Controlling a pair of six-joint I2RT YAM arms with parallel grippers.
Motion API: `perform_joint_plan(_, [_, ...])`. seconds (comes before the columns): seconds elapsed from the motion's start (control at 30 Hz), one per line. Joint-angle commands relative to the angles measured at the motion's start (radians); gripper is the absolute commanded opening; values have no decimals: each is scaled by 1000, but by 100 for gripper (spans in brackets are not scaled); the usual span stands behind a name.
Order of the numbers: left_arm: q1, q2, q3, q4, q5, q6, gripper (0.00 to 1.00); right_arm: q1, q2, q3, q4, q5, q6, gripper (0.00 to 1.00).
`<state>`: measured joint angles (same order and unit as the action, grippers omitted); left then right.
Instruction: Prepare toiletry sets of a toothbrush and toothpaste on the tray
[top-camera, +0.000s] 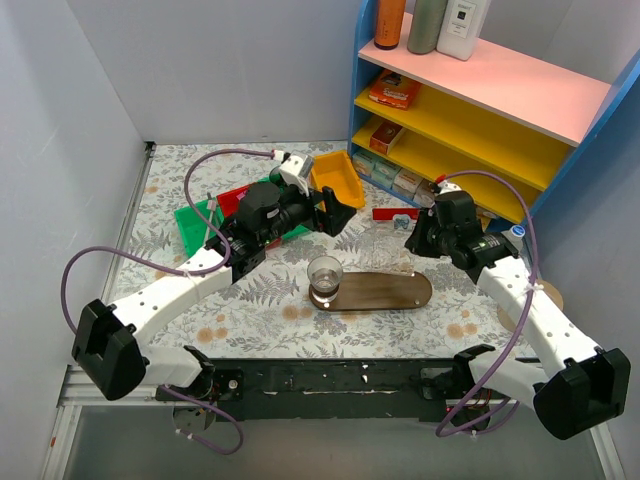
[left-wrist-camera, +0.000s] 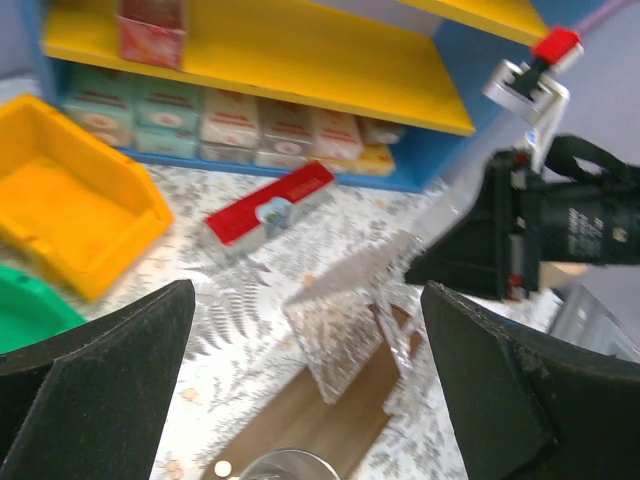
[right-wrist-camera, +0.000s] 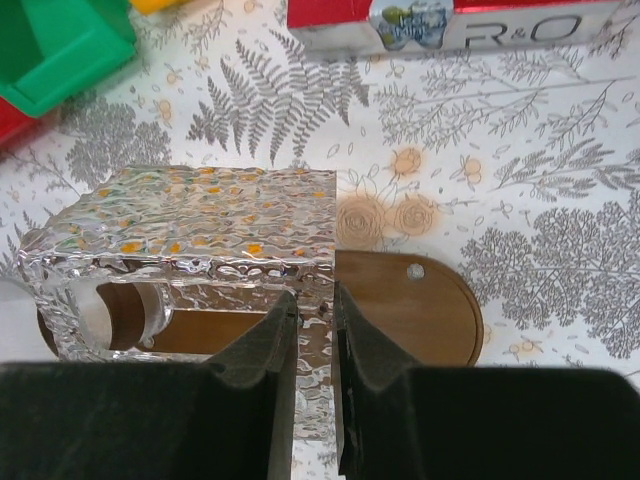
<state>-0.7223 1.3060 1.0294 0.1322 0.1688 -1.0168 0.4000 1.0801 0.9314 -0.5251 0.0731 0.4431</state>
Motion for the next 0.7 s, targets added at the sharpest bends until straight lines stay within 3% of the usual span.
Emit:
perform_joint_plan(0.0, [1,-56,-9,-40,-239,106,98,17,-29,41,-87,-42,40,1])
perform_joint_plan(0.67, [1,-56,-25,-28,-262,106,98,135,92,89,-214,24,131,1])
